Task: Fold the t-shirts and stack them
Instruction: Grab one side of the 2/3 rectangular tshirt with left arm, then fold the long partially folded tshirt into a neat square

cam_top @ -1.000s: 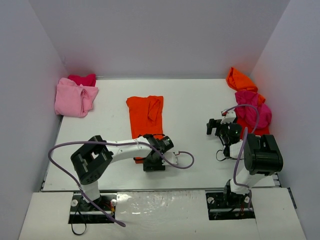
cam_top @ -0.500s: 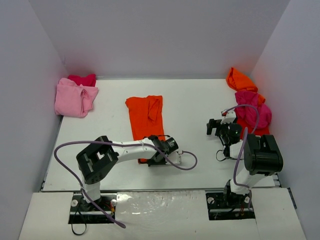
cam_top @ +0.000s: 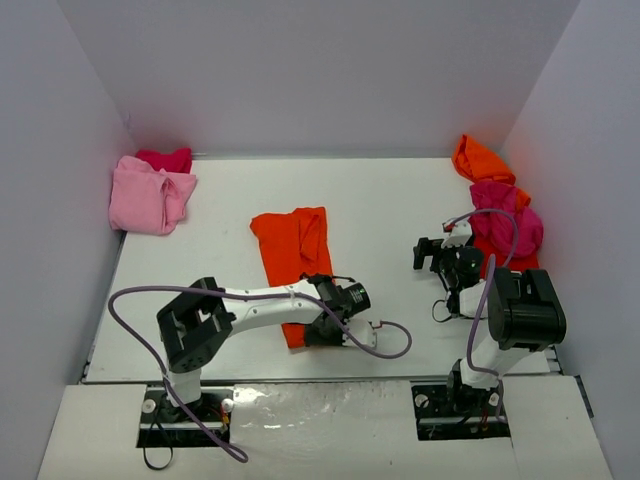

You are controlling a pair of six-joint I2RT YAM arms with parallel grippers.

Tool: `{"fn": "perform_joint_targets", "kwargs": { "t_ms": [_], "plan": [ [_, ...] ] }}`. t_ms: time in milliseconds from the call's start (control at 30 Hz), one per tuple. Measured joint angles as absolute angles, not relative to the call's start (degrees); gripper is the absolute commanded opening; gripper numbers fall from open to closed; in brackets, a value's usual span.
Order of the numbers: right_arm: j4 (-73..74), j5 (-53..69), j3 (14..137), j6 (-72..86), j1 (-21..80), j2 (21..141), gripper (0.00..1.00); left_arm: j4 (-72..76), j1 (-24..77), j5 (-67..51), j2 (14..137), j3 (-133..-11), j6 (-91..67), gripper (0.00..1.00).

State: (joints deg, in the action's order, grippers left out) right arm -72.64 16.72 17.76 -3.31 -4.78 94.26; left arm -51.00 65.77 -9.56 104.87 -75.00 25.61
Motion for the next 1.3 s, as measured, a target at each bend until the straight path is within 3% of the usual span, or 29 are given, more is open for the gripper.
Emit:
{"fn": "perform_joint_targets", "kwargs": {
  "t_ms": [300,467,967,1300],
  "plan": [
    [-72.6,16.7,17.8,-3.3,-4.8,94.3,1.0,-64.3,68.9,-19.5,100.4,-82.4,26.3,0.0],
    [-72.6,16.7,17.8,-3.3,-4.8,94.3,1.0,-67.6,67.4,-19.5,99.6,-86.1,27.4,0.0],
    [-72.6,16.7,17.8,-3.3,-4.8,94.3,1.0,-72.1,41.0,-13.5,112.9,-112.4,37.5,0.0],
    [-72.6,16.7,17.8,-3.3,-4.8,94.3,1.0,-73.2,30.6,-14.4,126.3,-125.7,40.5,0.0]
  ]
}}
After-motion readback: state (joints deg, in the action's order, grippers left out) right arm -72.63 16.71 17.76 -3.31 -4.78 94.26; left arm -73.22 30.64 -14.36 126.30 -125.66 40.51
